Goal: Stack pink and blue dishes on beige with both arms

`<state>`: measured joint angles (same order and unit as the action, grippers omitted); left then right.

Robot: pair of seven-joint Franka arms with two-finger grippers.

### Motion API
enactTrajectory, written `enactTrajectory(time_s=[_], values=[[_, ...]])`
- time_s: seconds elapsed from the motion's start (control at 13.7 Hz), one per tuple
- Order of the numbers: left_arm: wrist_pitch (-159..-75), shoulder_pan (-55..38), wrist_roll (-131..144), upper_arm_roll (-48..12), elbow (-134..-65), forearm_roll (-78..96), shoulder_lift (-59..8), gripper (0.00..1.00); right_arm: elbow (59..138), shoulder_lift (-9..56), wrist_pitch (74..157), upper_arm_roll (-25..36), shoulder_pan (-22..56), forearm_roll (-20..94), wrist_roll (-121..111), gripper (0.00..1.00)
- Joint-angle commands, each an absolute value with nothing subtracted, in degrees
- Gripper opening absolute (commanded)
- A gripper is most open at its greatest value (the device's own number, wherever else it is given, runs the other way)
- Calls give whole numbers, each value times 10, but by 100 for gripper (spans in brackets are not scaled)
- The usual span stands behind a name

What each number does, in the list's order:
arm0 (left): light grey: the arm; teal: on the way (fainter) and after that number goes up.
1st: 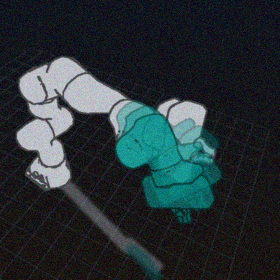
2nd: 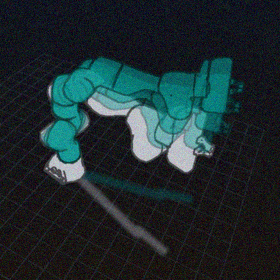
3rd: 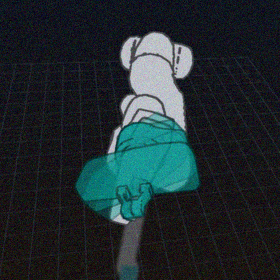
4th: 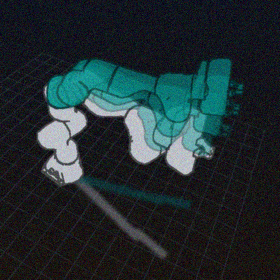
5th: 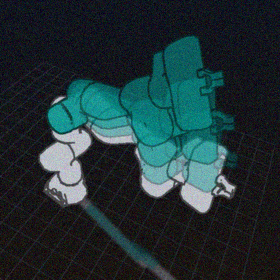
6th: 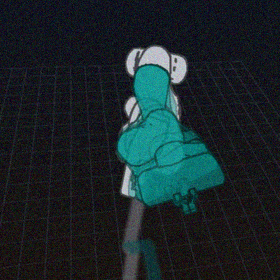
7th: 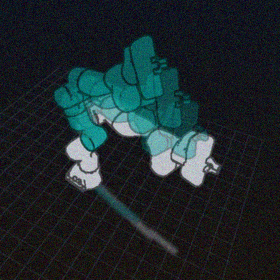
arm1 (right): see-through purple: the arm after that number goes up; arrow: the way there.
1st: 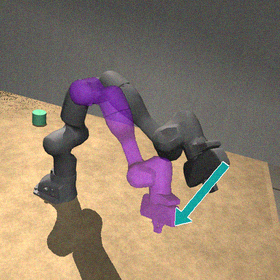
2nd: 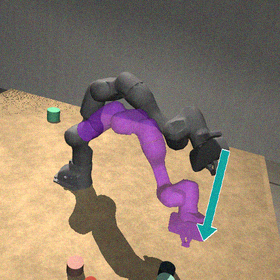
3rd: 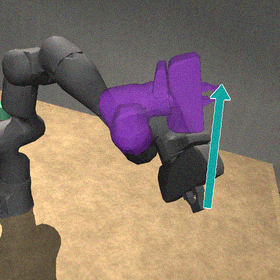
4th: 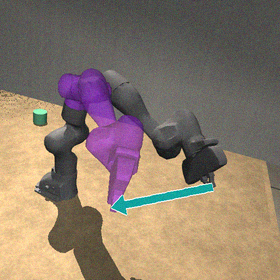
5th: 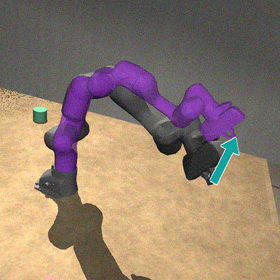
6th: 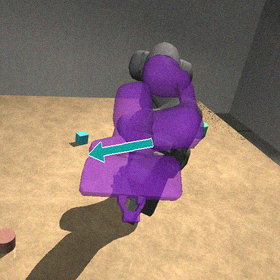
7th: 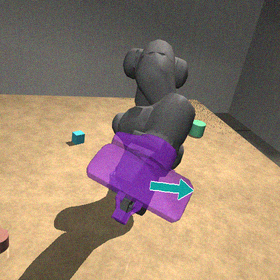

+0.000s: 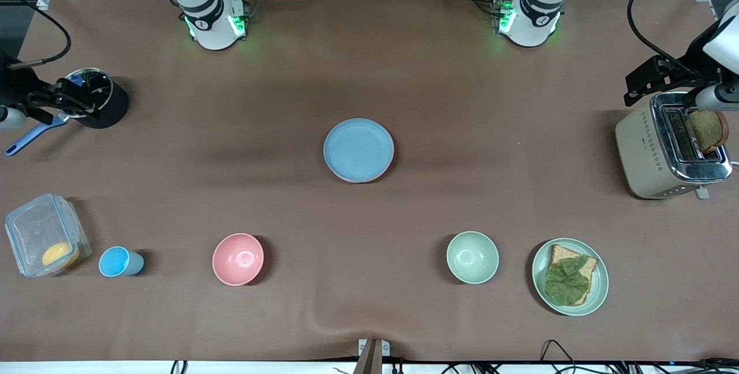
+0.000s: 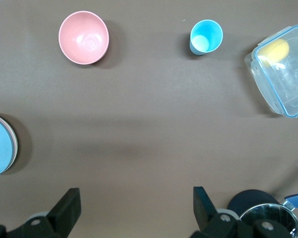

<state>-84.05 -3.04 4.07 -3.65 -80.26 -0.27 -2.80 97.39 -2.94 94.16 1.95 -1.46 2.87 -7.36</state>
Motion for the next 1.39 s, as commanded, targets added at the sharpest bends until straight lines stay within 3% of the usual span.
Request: enactTrajectory(time_s=[0.0, 1.32], values=[[-834, -7, 34, -61, -809, -4, -25, 100, 961, -25, 929, 23, -11, 18, -76, 100], [-836, 3, 39, -76, -837, -4, -8, 100, 947, -24, 930, 24, -8, 8, -75, 100]])
